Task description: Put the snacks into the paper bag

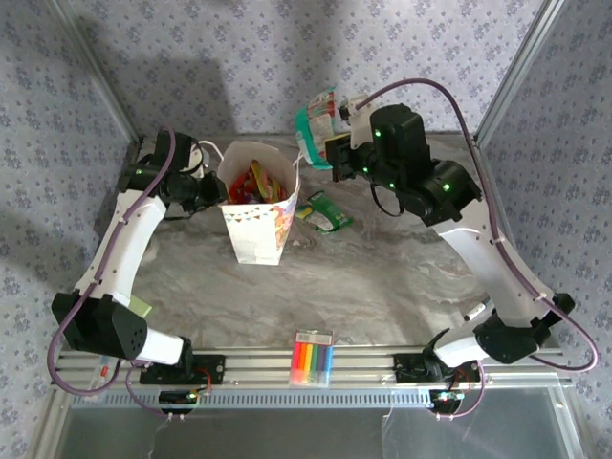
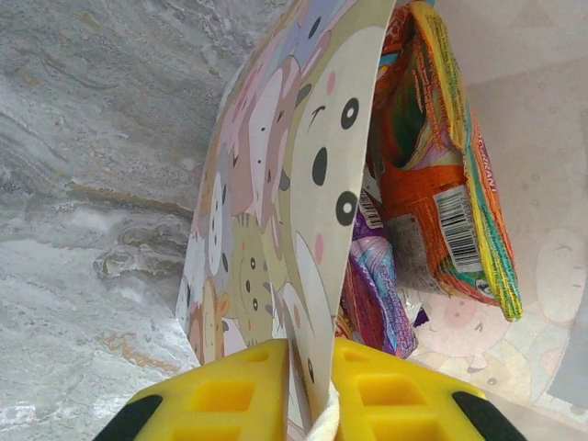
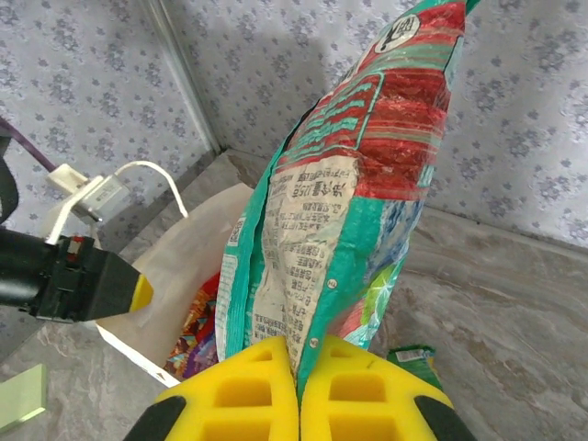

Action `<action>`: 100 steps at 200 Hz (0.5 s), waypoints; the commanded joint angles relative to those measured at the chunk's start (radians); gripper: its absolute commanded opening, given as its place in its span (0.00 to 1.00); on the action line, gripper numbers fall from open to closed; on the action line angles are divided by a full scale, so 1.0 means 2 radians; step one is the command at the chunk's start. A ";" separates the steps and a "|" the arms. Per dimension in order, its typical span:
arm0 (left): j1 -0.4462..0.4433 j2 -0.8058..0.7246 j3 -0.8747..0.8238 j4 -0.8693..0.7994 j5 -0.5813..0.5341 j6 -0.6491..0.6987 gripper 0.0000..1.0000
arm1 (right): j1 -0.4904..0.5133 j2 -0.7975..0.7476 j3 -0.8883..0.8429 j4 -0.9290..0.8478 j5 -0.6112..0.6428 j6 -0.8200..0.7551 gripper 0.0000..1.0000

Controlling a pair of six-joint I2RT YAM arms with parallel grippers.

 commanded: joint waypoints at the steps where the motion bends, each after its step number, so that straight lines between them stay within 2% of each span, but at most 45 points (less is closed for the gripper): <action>1: 0.003 -0.008 -0.008 -0.010 0.008 -0.005 0.17 | 0.011 0.014 0.038 0.034 -0.002 -0.019 0.00; 100: 0.010 -0.007 -0.010 -0.008 0.005 0.003 0.17 | 0.029 0.123 0.124 0.012 -0.054 -0.011 0.00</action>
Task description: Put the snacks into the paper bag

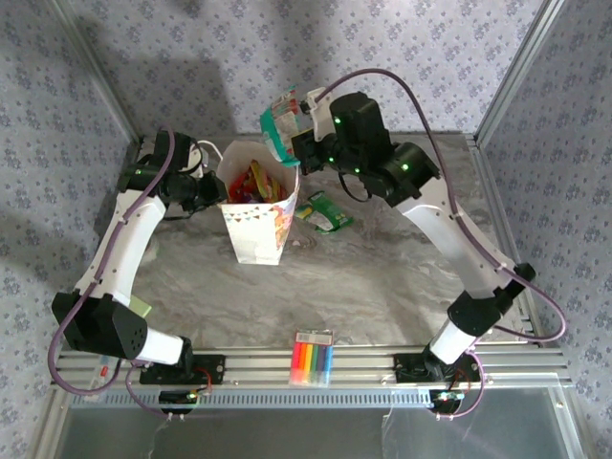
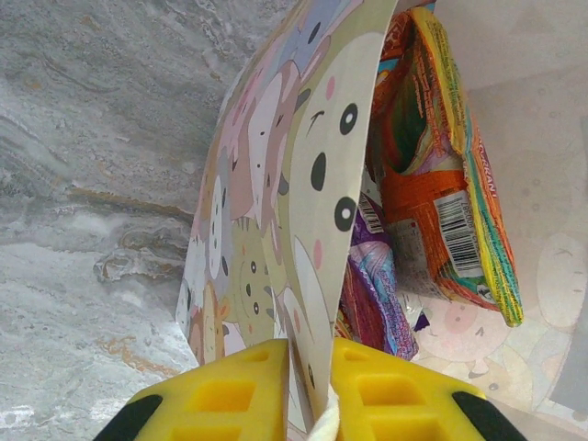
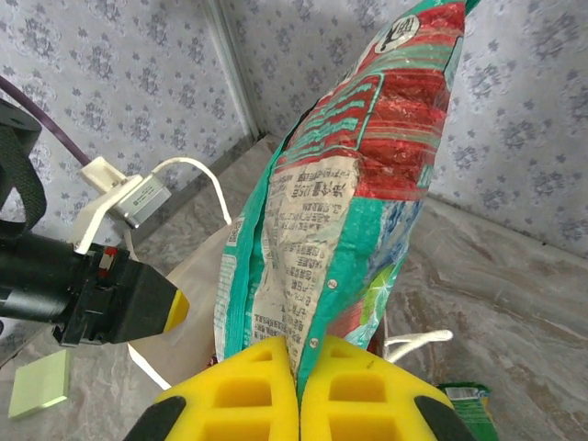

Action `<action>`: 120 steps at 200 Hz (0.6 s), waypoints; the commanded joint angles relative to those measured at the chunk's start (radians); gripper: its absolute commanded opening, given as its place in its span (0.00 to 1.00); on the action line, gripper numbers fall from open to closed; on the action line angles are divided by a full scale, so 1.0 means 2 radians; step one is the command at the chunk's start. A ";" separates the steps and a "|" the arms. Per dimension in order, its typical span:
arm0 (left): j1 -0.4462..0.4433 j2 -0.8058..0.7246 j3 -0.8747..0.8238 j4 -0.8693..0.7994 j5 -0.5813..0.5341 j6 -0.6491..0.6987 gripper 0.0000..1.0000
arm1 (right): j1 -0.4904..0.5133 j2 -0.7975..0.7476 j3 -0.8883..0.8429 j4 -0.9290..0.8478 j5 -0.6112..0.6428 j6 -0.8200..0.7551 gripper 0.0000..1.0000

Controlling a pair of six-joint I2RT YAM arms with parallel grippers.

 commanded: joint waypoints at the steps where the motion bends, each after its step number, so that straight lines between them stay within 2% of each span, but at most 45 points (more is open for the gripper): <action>1: 0.005 -0.007 -0.008 -0.012 0.002 0.003 0.17 | 0.006 0.016 0.033 0.014 -0.024 0.002 0.00; 120: 0.011 -0.012 -0.023 0.003 0.008 0.000 0.17 | 0.022 0.103 0.083 -0.023 -0.075 0.031 0.00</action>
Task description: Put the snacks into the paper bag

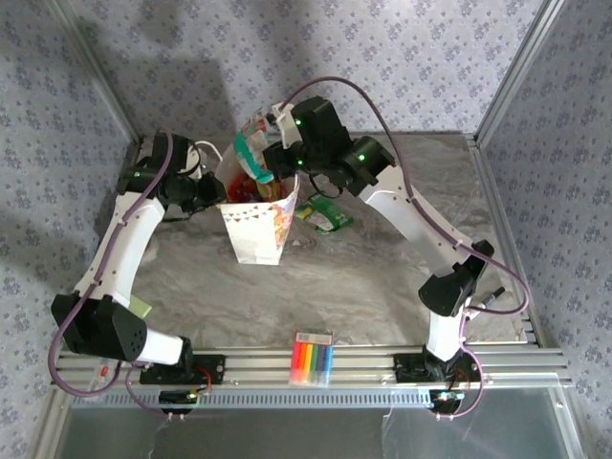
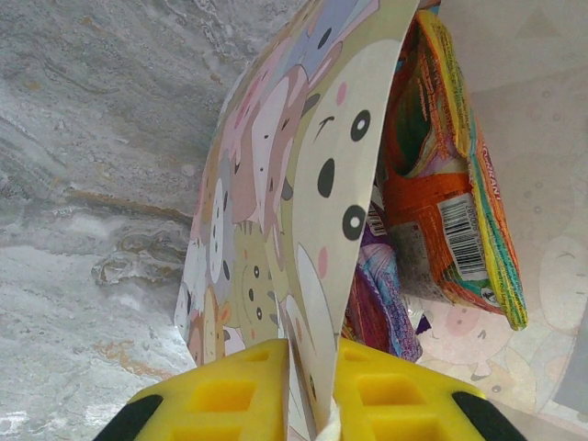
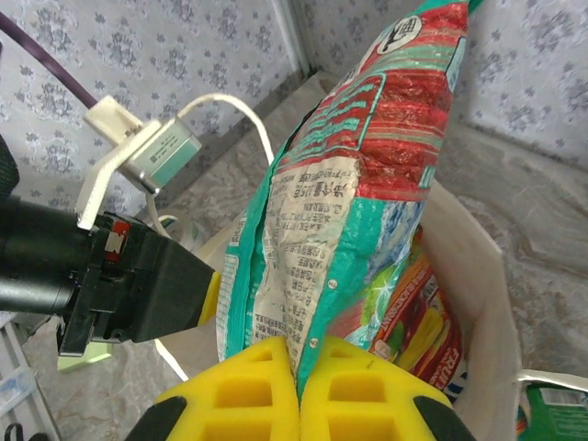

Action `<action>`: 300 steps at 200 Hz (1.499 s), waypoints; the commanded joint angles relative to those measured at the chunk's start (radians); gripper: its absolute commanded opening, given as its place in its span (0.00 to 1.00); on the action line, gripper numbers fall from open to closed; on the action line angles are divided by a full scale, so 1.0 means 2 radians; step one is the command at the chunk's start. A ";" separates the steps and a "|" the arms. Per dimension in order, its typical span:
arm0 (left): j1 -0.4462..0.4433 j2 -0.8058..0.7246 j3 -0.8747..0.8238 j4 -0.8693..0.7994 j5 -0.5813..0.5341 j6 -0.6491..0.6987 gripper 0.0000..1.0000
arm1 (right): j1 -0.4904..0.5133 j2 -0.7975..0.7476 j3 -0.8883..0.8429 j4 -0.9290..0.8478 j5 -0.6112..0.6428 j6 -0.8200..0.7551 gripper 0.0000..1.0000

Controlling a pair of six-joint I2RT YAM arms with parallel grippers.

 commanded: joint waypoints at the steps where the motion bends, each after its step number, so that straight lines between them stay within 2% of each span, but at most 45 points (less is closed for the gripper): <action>1: 0.004 -0.005 -0.008 -0.011 0.001 0.001 0.17 | 0.005 0.005 0.024 -0.002 -0.019 0.010 0.00; 179: 0.004 -0.003 -0.015 -0.004 0.014 -0.008 0.17 | 0.007 0.083 0.050 -0.042 -0.043 0.046 0.00; 206: 0.004 -0.003 -0.017 -0.004 0.015 -0.008 0.17 | 0.004 0.093 0.063 -0.063 -0.033 0.051 0.13; 230: 0.003 -0.002 -0.015 -0.004 0.016 -0.008 0.17 | 0.003 0.099 0.067 -0.073 -0.037 0.053 0.14; 249: 0.004 -0.002 -0.014 -0.004 0.015 -0.009 0.17 | 0.002 0.105 0.076 -0.087 -0.040 0.053 0.27; 275: 0.004 -0.002 -0.012 -0.004 0.016 -0.009 0.17 | 0.001 0.111 0.081 -0.111 -0.036 0.050 0.31; 300: 0.004 -0.002 -0.010 -0.006 0.016 -0.008 0.17 | -0.002 0.114 0.081 -0.137 -0.009 0.040 0.31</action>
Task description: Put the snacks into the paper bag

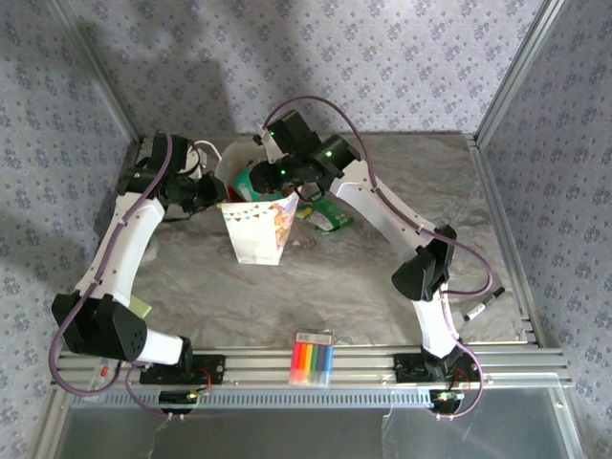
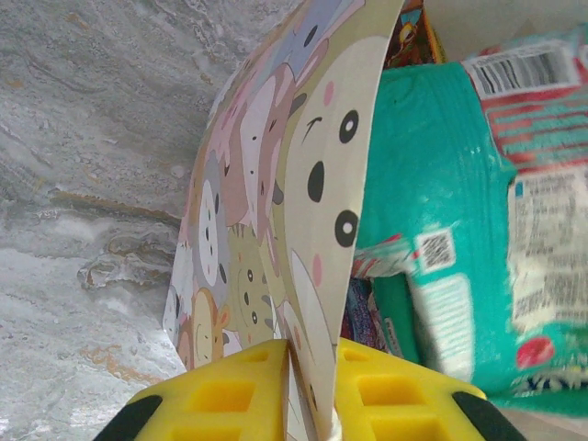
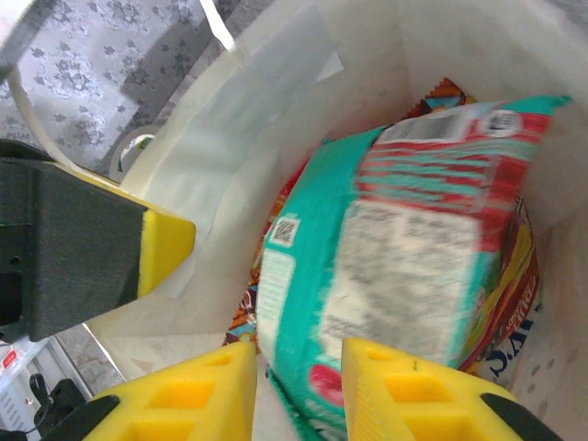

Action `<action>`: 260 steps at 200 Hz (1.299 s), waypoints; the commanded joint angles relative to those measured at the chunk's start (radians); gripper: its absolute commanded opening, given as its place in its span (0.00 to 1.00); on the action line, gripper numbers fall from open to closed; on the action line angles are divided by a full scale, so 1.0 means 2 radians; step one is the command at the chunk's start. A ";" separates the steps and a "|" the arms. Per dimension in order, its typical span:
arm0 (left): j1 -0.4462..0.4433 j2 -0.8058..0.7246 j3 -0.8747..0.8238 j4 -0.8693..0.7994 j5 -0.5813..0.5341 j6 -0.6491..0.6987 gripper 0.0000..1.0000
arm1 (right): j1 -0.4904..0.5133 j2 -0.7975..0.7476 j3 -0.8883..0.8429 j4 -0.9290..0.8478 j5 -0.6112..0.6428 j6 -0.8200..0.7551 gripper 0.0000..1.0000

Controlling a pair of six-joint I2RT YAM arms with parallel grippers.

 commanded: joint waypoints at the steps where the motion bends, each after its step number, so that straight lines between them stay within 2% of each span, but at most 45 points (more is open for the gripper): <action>1: 0.002 -0.002 -0.003 -0.018 0.003 -0.002 0.17 | -0.004 0.013 0.016 -0.045 0.023 -0.010 0.31; 46: 0.002 -0.002 0.000 -0.021 0.005 -0.004 0.17 | -0.005 0.017 0.017 -0.072 0.061 -0.029 0.30; 124: -0.001 -0.005 0.002 -0.026 0.006 -0.005 0.17 | -0.006 -0.007 0.016 -0.072 0.085 -0.040 0.30; 212: -0.004 -0.015 0.003 -0.030 0.004 -0.008 0.17 | -0.017 -0.106 -0.040 -0.029 0.087 -0.035 0.29; 248: -0.005 -0.019 0.004 -0.031 0.003 -0.008 0.18 | -0.038 -0.172 -0.110 0.014 0.070 -0.012 0.34; 260: -0.005 -0.020 0.004 -0.031 0.002 -0.008 0.21 | -0.048 -0.207 -0.152 0.043 0.067 -0.001 0.35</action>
